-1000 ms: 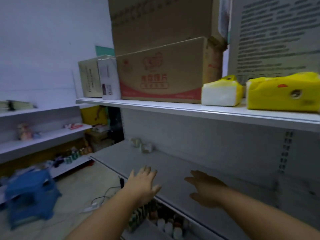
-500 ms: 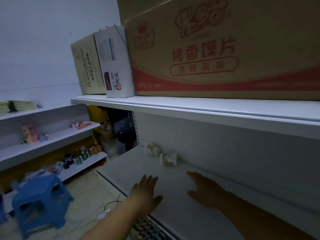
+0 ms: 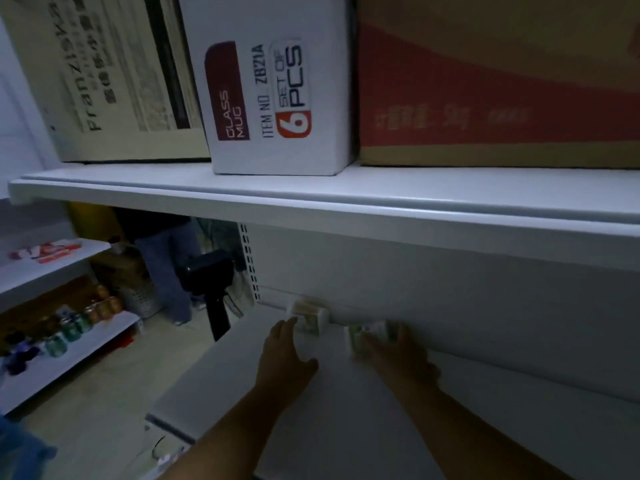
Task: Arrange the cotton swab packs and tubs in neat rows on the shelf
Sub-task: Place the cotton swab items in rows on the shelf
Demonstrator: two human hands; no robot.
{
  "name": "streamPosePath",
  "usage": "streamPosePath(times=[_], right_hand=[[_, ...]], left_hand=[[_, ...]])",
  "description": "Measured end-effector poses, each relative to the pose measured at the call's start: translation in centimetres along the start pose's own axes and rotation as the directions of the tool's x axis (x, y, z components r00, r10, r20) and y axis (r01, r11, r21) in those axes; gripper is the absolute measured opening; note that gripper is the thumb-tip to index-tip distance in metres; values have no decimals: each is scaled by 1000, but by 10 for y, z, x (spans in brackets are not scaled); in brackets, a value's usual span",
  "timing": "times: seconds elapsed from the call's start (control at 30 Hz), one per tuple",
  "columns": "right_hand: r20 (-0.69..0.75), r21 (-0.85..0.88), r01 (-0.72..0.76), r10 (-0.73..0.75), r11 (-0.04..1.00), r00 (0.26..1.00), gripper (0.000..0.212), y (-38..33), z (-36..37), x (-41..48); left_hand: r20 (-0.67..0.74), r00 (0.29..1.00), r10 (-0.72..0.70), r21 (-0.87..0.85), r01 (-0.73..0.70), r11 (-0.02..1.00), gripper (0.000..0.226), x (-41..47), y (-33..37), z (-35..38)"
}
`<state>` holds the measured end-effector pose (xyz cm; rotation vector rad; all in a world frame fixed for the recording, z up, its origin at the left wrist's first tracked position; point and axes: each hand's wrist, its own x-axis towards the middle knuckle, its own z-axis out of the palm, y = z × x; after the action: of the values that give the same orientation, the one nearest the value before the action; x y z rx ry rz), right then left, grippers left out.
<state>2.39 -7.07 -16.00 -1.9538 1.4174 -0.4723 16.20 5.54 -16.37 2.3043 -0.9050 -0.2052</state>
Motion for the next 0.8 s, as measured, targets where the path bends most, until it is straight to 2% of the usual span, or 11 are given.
streamPosePath(times=[0.1, 0.2, 0.4, 0.53, 0.67, 0.73, 0.8], right_hand=[[-117, -121, 87, -102, 989, 988, 86, -2, 16, -6], [-146, -159, 114, -137, 981, 980, 87, 1, 22, -4], [-139, -101, 120, -133, 988, 981, 83, 3, 23, -4], [-135, 89, 155, -142, 984, 981, 91, 6, 24, -6], [-115, 346, 148, -114, 927, 987, 73, 11, 17, -13], [-122, 441, 131, -85, 888, 989, 67, 8, 8, -17], [-125, 569, 113, -50, 815, 991, 50, 2, -1, -23]], left_hand=[[-47, 993, 105, 14, -104, 994, 88, 39, -8, 0], [-52, 980, 192, -24, -194, 981, 77, 53, -8, 7], [-81, 967, 243, -130, -252, 959, 59, 56, -19, 14], [-111, 948, 298, -209, -316, 926, 44, 61, -26, 17], [5, 973, 229, -363, -212, 907, 47, 59, -29, 11], [12, 971, 240, -398, -216, 892, 42, 55, -27, 6], [2, 966, 257, -460, -227, 858, 36, 47, -25, 2]])
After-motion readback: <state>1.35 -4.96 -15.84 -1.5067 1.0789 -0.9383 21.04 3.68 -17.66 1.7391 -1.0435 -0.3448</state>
